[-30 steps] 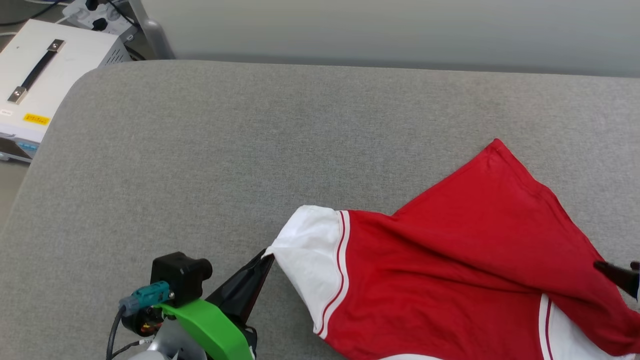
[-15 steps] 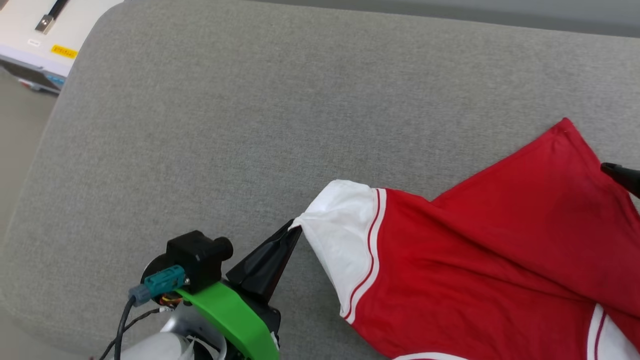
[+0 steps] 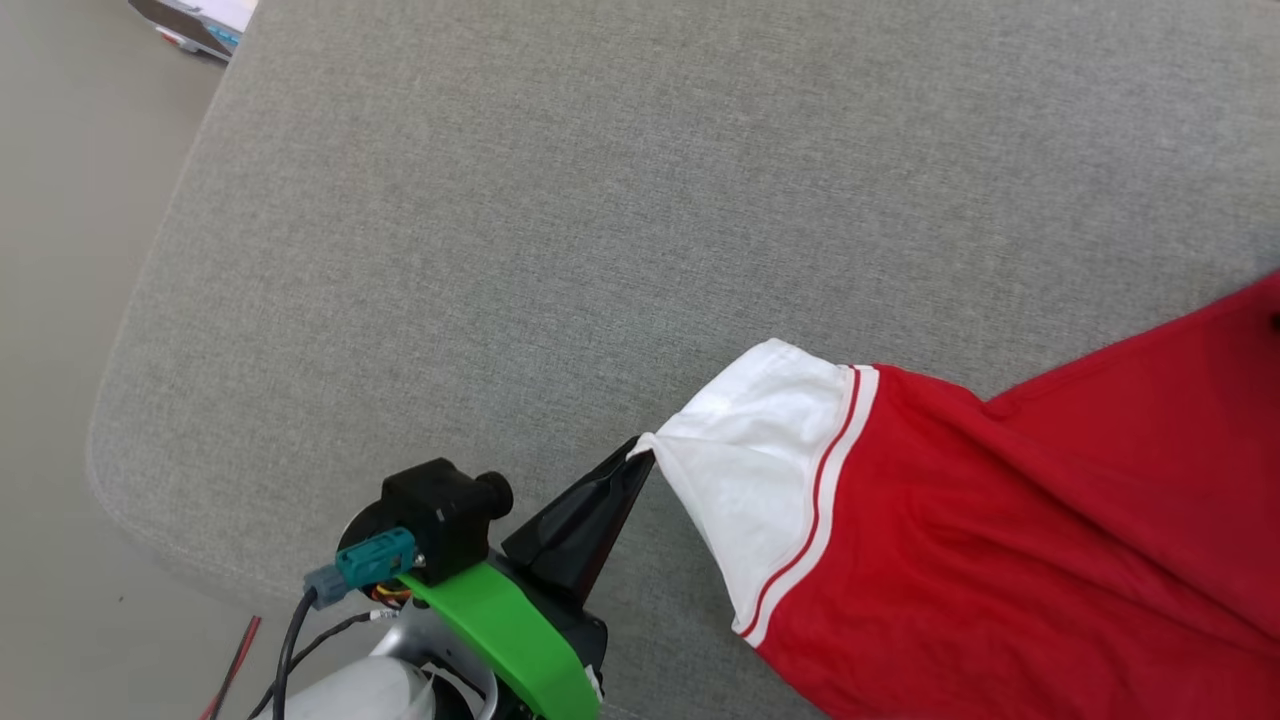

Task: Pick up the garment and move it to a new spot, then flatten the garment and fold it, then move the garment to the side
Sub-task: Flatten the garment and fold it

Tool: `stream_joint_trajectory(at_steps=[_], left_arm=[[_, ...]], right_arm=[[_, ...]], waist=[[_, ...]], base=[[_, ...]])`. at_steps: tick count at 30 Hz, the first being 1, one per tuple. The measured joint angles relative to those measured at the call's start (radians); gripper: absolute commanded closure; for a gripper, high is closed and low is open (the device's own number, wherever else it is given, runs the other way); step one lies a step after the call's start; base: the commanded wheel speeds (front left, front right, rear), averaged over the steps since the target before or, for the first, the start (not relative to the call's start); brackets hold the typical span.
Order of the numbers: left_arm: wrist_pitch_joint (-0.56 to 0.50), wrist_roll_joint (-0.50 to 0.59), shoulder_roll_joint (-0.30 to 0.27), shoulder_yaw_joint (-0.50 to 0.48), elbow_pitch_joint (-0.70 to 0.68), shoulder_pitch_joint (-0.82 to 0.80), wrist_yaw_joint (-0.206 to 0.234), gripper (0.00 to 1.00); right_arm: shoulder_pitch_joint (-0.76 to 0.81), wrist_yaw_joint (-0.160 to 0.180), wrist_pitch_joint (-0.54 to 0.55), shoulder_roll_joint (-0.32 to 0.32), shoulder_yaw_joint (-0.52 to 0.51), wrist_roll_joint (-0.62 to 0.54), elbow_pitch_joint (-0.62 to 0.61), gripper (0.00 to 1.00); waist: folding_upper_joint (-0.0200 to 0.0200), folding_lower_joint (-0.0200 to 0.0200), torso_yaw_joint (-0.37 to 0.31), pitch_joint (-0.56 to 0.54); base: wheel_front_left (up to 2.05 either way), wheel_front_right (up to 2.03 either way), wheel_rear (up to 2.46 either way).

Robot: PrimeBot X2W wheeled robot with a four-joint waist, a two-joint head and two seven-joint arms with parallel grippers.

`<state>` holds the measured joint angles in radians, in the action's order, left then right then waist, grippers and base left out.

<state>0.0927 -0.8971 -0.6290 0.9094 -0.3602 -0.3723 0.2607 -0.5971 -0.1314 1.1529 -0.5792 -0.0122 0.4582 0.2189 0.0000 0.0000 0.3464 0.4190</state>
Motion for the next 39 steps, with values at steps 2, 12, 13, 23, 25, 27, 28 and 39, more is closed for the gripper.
stream_joint_trajectory(at_steps=[2, 12, 13, 23, 25, 27, 28, 39], left_arm=[[0.005, 0.0, 0.002, 0.0, 0.005, 0.0, -0.002, 1.0], [0.012, -0.001, 0.002, -0.004, 0.023, -0.002, -0.006, 1.0], [0.012, -0.001, 0.002, -0.005, 0.026, -0.002, -0.006, 1.0], [0.012, -0.006, -0.015, -0.016, 0.029, -0.001, -0.001, 1.0], [0.012, -0.01, -0.024, -0.018, 0.028, -0.001, -0.001, 1.0], [0.011, -0.011, -0.034, -0.023, 0.027, -0.001, 0.0, 1.0], [0.01, -0.012, -0.038, -0.028, 0.026, -0.001, 0.004, 1.0], [-0.043, -0.023, -0.141, -0.111, -0.021, -0.063, 0.017, 1.0]], right_arm=[[-0.001, 0.0, 0.006, -0.019, 0.016, -0.001, 0.004, 0.0], [0.008, 0.001, 0.017, -0.035, 0.043, 0.024, 0.013, 1.0], [0.009, 0.001, 0.005, -0.03, 0.043, 0.024, 0.014, 1.0], [0.01, 0.001, -0.174, -0.003, 0.054, 0.067, 0.046, 1.0], [0.009, 0.001, -0.223, -0.005, 0.063, 0.077, 0.049, 1.0], [0.008, 0.001, -0.269, -0.008, 0.071, 0.086, 0.053, 1.0], [0.007, 0.001, -0.293, -0.01, 0.077, 0.093, 0.057, 1.0], [0.003, 0.0, -0.491, -0.038, 0.106, 0.127, 0.036, 1.0]], waist=[[0.0, 0.0, 0.014, 0.01], [0.0, 0.0, 0.032, 0.014], [0.0, 0.0, 0.031, 0.01], [0.0, 0.0001, -0.001, -0.05], [0.0, 0.0001, -0.009, -0.068], [0.0001, 0.0001, -0.019, -0.087], [0.0001, 0.0001, -0.024, -0.098], [0.0, 0.0001, -0.104, -0.227]], base=[[0.0, 0.0, 0.0], [0.0, 0.0, 0.0], [0.0, 0.0, 0.0], [0.0, 0.0, 0.0], [0.0, 0.0, 0.0], [0.0, 0.0, 0.0], [0.0, 0.0, 0.0], [0.0, 0.0, 0.0]])
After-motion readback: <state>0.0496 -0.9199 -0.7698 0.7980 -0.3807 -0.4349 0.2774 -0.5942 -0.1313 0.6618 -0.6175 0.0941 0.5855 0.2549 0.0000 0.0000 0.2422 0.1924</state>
